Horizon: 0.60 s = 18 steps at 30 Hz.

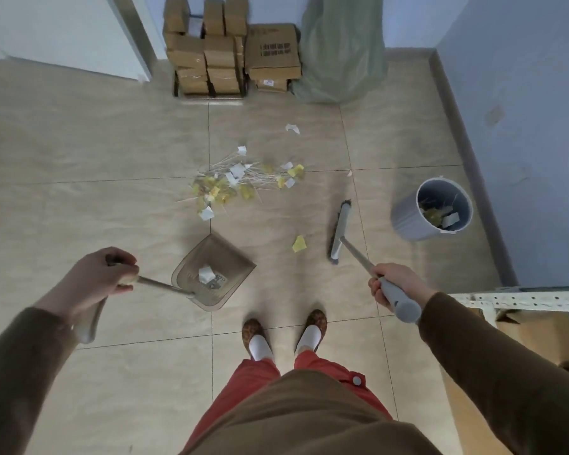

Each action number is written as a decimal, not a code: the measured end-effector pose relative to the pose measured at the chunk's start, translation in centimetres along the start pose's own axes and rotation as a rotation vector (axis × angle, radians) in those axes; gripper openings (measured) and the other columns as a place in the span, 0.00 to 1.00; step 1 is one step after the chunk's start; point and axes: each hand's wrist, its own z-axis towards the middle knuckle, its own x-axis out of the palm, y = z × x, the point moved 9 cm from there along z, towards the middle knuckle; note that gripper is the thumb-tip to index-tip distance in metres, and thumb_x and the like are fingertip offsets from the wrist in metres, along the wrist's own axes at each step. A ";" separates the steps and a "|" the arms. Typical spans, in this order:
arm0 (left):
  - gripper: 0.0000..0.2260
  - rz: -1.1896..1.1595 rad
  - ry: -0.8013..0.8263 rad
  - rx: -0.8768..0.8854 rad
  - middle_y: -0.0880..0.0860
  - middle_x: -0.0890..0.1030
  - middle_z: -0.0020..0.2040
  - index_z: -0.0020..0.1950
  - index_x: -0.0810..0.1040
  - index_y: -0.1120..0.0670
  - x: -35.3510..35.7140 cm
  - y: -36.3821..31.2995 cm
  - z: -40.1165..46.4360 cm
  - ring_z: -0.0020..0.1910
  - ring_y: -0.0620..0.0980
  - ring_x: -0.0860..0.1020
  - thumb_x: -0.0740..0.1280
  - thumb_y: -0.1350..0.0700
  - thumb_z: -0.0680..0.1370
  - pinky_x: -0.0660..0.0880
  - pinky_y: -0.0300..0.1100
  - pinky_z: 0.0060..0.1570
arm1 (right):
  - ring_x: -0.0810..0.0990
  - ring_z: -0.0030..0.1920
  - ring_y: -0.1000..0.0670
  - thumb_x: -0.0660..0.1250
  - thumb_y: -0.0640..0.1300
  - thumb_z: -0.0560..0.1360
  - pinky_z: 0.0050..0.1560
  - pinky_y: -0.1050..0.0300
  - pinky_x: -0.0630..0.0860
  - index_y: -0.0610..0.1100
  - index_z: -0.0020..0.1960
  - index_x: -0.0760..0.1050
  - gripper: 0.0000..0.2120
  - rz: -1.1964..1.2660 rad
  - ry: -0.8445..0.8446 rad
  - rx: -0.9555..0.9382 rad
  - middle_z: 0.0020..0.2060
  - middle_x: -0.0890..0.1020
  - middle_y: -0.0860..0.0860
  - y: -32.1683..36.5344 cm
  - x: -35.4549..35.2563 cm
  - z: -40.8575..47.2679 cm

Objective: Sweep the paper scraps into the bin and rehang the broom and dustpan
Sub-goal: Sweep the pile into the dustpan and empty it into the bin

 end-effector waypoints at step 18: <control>0.23 0.584 -0.316 0.112 0.56 0.80 0.43 0.54 0.68 0.54 -6.5 2.7 -1.5 0.41 0.59 0.79 0.76 0.52 0.68 0.79 0.52 0.44 | 0.74 0.31 0.50 0.55 0.36 0.82 0.16 0.62 0.73 0.43 0.59 0.64 0.07 0.006 -0.010 -0.031 0.37 0.71 0.46 -1.3 15.7 1.3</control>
